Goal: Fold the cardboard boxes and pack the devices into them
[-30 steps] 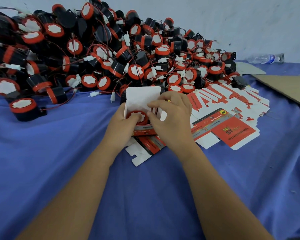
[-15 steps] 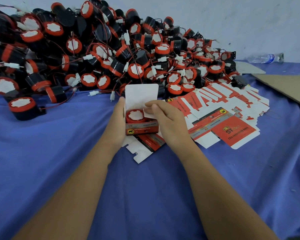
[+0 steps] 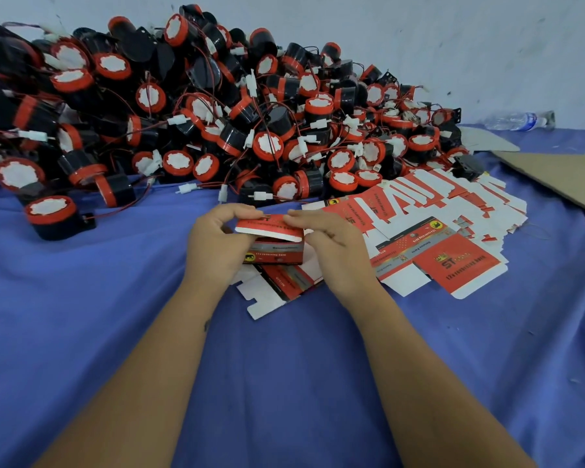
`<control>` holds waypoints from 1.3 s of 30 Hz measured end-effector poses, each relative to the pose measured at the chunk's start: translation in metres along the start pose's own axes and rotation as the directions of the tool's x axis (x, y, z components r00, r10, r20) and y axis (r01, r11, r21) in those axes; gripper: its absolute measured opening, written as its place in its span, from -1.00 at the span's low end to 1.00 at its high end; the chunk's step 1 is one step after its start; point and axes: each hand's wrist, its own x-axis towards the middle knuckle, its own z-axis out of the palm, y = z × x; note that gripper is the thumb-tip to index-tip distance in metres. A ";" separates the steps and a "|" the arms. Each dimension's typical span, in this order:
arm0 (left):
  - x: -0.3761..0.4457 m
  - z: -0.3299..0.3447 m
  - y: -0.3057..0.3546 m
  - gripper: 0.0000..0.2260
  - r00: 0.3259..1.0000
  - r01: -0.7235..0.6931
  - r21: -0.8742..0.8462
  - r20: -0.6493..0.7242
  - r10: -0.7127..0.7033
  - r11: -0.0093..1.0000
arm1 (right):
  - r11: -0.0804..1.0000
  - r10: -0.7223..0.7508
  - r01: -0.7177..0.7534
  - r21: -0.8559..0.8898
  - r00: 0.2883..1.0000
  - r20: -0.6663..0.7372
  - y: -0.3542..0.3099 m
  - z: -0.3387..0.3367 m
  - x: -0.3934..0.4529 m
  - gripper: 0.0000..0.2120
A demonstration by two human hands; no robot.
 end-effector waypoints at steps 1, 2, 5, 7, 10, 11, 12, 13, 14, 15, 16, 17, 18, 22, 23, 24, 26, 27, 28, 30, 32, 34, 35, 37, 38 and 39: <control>0.001 -0.003 0.000 -0.66 0.997 0.063 -0.078 0.047 -0.060 0.995 | 0.996 0.057 -0.059 0.069 0.998 0.022 0.000 -0.002 0.000 -0.68; 0.002 -0.007 0.001 -0.65 0.987 0.132 -0.167 0.118 -0.113 0.977 | 0.990 0.086 -0.091 0.109 0.995 0.046 0.000 -0.004 -0.001 -0.68; 0.005 -0.018 -0.002 -0.75 0.948 0.173 -0.223 0.301 -0.101 0.959 | 0.998 0.052 -0.048 -0.038 0.993 0.102 0.002 -0.008 0.000 -0.71; 0.004 -0.022 -0.005 -0.78 0.934 0.094 -0.136 0.355 -0.040 0.986 | 0.985 0.008 0.012 -0.174 0.993 0.115 0.005 -0.007 0.001 -0.65; 0.002 -0.021 -0.007 -0.65 0.924 -0.051 0.029 0.381 0.036 0.998 | 0.975 -0.017 0.042 -0.218 0.993 0.115 0.007 -0.005 0.003 -0.61; 0.002 -0.021 -0.007 -0.65 0.928 -0.076 0.047 0.368 0.053 0.996 | 0.975 -0.020 0.041 -0.219 0.995 0.098 0.008 -0.005 0.004 -0.61; 0.002 -0.020 -0.008 -0.65 0.935 -0.098 0.056 0.346 0.073 0.994 | 0.973 -0.022 0.039 -0.229 0.997 0.077 0.008 -0.004 0.004 -0.63; 0.002 -0.019 -0.008 -0.66 0.940 -0.114 0.057 0.329 0.089 0.992 | 0.969 -0.025 0.039 -0.245 0.998 0.059 0.008 -0.003 0.005 -0.64; 0.002 -0.019 -0.009 -0.67 0.942 -0.122 0.056 0.320 0.098 0.991 | 0.965 -0.027 0.039 -0.261 0.999 0.046 0.007 -0.002 0.005 -0.66; 0.002 -0.018 -0.009 -0.69 0.944 -0.124 0.055 0.315 0.100 0.991 | 0.963 -0.028 0.037 -0.266 0.999 0.038 0.007 -0.001 0.006 -0.67; 0.002 -0.018 -0.008 -0.70 0.946 -0.120 0.059 0.308 0.096 0.991 | 0.965 -0.024 0.032 -0.260 0.999 0.035 0.007 -0.001 0.006 -0.68; 0.002 -0.018 -0.008 -0.71 0.950 -0.106 0.058 0.300 0.084 0.993 | 0.969 -0.017 0.024 -0.248 0.999 0.032 0.006 -0.001 0.006 -0.69; 0.002 -0.018 -0.008 -0.72 0.953 -0.084 0.040 0.294 0.069 0.996 | 0.972 -0.012 0.018 -0.234 1.000 0.029 0.005 -0.001 0.005 -0.71; 0.001 -0.016 -0.006 -0.75 0.956 -0.008 -0.154 0.287 0.052 0.988 | 0.977 -0.016 0.020 -0.210 1.000 0.021 0.002 -0.001 0.004 -0.74; 0.001 -0.016 -0.005 -0.75 0.958 0.012 -0.204 0.282 0.047 0.979 | 0.979 -0.024 0.027 -0.201 1.000 0.020 0.001 -0.001 0.004 -0.76; 0.001 -0.016 -0.003 -0.74 0.961 0.030 -0.243 0.275 0.039 0.969 | 0.981 -0.033 0.036 -0.189 0.999 0.020 0.000 0.000 0.004 -0.79; 0.001 -0.015 -0.002 -0.73 0.964 0.050 -0.280 0.265 0.027 0.959 | 0.983 -0.046 0.048 -0.178 0.999 0.016 0.000 0.001 0.003 -0.82; 0.001 -0.015 -0.002 -0.72 0.964 0.053 -0.277 0.267 0.023 0.959 | 0.984 -0.042 0.043 -0.174 0.999 0.013 0.001 0.001 0.003 -0.83; 0.001 -0.015 -0.002 -0.73 0.962 0.053 -0.265 0.272 0.022 0.963 | 0.986 -0.032 0.033 -0.166 0.999 0.009 0.001 0.002 0.003 -0.84; 0.001 -0.016 -0.003 -0.74 0.958 0.042 -0.227 0.286 0.025 0.973 | 0.988 -0.018 0.017 -0.156 1.000 -0.002 0.002 0.003 0.003 -0.86; -0.002 -0.016 -0.002 -0.80 0.958 -0.009 -0.141 0.281 0.049 0.990 | 0.986 -0.025 0.023 -0.166 1.000 -0.012 0.002 0.003 0.002 -0.88; -0.004 -0.015 -0.001 -0.88 0.962 -0.190 0.092 0.214 0.166 0.978 | 0.985 -0.035 0.033 -0.172 0.999 -0.009 0.003 0.004 0.002 -0.88; -0.006 -0.013 0.000 -0.85 0.945 -0.307 0.239 0.188 0.266 0.921 | 0.984 -0.041 0.039 -0.171 0.999 -0.008 0.003 0.004 0.002 -0.87; -0.008 -0.009 0.001 -0.81 0.879 -0.477 0.383 0.214 0.426 0.791 | 0.978 -0.068 0.063 -0.198 0.998 -0.015 0.003 0.005 0.001 -0.87; -0.009 -0.007 0.002 -0.77 0.856 -0.517 0.396 0.246 0.454 0.759 | 0.969 -0.096 0.088 -0.232 0.995 -0.023 0.003 0.005 0.001 -0.87; -0.010 -0.005 0.003 -0.74 0.845 -0.534 0.395 0.270 0.461 0.748 | 0.954 -0.136 0.122 -0.276 0.990 -0.034 0.003 0.006 0.001 -0.87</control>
